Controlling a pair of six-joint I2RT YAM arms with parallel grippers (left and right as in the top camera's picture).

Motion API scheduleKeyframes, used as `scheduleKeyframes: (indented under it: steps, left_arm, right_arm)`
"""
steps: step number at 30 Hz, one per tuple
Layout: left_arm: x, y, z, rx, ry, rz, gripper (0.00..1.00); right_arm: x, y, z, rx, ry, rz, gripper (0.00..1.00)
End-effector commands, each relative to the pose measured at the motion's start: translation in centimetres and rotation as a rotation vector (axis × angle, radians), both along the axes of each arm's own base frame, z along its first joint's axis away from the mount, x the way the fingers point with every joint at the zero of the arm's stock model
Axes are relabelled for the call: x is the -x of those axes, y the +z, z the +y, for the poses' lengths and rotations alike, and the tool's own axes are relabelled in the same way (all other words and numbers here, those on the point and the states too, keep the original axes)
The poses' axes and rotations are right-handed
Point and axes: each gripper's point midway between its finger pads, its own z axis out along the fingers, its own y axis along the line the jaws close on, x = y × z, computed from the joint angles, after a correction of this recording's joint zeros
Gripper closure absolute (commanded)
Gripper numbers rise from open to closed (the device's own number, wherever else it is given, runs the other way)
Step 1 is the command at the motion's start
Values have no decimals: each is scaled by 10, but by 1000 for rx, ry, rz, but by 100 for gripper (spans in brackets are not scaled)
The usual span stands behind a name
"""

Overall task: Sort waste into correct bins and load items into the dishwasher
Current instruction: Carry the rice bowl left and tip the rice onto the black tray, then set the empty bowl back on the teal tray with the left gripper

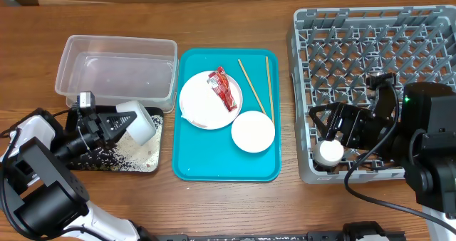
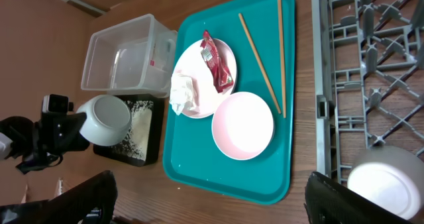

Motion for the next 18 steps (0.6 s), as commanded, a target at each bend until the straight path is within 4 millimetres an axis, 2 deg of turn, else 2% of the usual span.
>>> scheduleKeyframes:
  steps: [1, 6, 11, 13, 16, 17, 18]
  left_arm:
    - [3, 8, -2, 36, -9, 95, 96]
    - [18, 34, -26, -70, -93, 20, 96]
    - [34, 57, -46, -218, -179, 19, 96]
    - [39, 50, -49, -340, -199, 82, 96]
    - [45, 27, -42, -618, -169, 246, 96]
    - [46, 26, -46, -694, -173, 245, 96]
    - [48, 28, -59, -768, -201, 214, 96]
  right_arm:
    - [-1, 7, 0, 4, 3, -26, 7]
    - [-1, 6, 0, 4, 3, -24, 7]
    - [-1, 6, 0, 4, 3, -25, 7]
    - [-1, 6, 0, 4, 3, -26, 7]
    - [-1, 6, 0, 4, 3, -26, 7]
    - [-2, 6, 0, 4, 3, -24, 7]
    - [-2, 5, 0, 4, 3, -21, 7]
